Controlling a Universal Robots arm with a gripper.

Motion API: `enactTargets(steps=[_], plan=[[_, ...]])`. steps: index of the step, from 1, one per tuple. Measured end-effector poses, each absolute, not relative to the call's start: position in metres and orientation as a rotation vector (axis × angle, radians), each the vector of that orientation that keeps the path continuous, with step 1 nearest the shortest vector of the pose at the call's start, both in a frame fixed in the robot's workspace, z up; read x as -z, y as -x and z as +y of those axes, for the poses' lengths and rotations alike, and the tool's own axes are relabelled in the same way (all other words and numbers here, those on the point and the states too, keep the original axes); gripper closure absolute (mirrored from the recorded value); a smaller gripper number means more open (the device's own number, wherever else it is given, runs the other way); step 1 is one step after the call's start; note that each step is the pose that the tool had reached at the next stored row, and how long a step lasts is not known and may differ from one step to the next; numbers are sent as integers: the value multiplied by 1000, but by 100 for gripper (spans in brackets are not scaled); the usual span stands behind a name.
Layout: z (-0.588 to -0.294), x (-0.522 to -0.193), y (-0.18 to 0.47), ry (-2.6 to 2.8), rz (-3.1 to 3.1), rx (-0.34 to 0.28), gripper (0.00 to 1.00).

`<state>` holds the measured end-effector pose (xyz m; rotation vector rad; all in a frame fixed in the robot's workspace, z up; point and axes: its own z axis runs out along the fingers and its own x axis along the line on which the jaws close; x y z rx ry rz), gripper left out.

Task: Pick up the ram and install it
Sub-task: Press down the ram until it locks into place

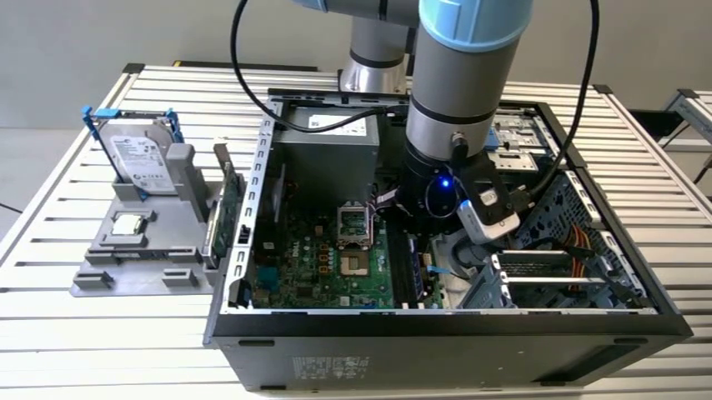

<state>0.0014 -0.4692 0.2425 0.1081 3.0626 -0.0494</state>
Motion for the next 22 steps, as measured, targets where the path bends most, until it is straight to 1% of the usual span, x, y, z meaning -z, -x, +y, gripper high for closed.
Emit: enactTargets(steps=[8, 19, 22], plan=[[-469, -243, -1, -93, 3063, 49, 100], [-469, -242, -1, 146, 3060, 40, 100], [-469, -242, -1, 182, 3071, 49, 100]])
